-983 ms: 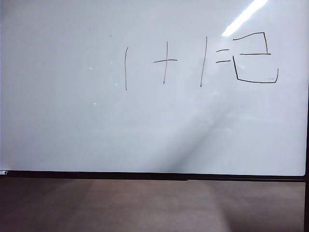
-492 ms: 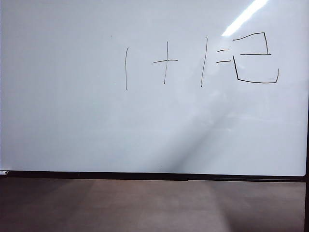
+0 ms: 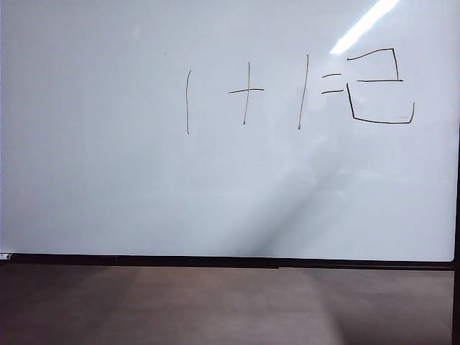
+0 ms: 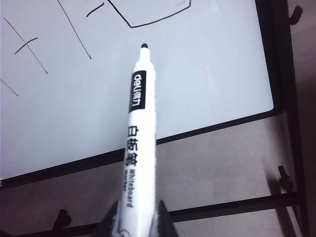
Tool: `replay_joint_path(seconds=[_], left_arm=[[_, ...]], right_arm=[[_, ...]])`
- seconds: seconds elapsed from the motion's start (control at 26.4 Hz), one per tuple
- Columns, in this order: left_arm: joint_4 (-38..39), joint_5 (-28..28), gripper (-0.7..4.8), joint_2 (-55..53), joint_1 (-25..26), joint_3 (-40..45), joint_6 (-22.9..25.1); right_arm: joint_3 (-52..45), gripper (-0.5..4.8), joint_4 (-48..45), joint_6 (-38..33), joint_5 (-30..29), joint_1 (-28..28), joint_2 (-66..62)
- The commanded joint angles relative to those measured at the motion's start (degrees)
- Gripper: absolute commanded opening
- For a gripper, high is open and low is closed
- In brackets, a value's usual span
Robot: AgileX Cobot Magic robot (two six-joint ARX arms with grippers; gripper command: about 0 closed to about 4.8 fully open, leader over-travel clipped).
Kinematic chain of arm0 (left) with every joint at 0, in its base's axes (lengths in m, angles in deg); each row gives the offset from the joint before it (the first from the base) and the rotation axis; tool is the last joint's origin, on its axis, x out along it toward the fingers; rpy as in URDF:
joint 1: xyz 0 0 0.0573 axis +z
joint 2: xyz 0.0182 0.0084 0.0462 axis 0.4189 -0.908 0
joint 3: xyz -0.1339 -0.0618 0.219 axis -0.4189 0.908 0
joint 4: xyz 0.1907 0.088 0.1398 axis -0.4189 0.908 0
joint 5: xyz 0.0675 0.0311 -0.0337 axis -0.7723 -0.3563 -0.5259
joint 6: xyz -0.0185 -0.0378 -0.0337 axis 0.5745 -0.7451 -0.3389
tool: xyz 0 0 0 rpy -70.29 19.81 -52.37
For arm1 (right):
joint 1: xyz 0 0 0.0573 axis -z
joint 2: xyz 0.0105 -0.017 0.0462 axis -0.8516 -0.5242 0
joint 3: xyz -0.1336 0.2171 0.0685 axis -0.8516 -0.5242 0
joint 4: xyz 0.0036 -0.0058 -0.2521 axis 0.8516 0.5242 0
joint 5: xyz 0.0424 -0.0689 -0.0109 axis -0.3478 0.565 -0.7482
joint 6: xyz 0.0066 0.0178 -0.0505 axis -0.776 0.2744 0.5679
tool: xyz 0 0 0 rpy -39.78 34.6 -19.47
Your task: Reach to the right to find the marker pen, pick it up, and write the answer to the math problem on the whiteboard.
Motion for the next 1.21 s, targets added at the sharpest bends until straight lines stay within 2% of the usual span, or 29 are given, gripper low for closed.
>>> replay_joint_path(seconds=[0.04,0.11,0.26,0.53,0.76,1.02,1.21], left_arm=[[-17.6,3.4,-0.04,6.2,0.0,15.3,-6.4],[-23.2,7.0,-0.05,11.1,0.0,23.5,-9.7],[-26.7,7.3,-0.05,17.6,0.0,31.8,-14.4],[-19.3,6.9,-0.04,23.6,0.1,37.6,-13.8],[-17.2,7.2,-0.04,28.0,0.0,41.3,-14.3],[-9.6,6.9,-0.04,28.0,0.0,41.5,-13.9],[-8.3,6.9,-0.05,27.9,0.0,41.5,-13.8]], right_arm=[[0.3,-0.01,-0.9,0.2,0.0,-0.1,0.1],[0.3,-0.01,-0.9,0.2,0.0,-0.1,0.1],[0.3,-0.01,-0.9,0.2,0.0,-0.1,0.1],[0.3,-0.01,-0.9,0.1,0.0,-0.1,0.1],[0.3,-0.01,-0.9,0.2,0.0,0.0,0.1],[0.3,-0.01,-0.9,0.2,0.0,0.0,0.1],[0.3,-0.01,-0.9,0.2,0.0,0.0,0.1]])
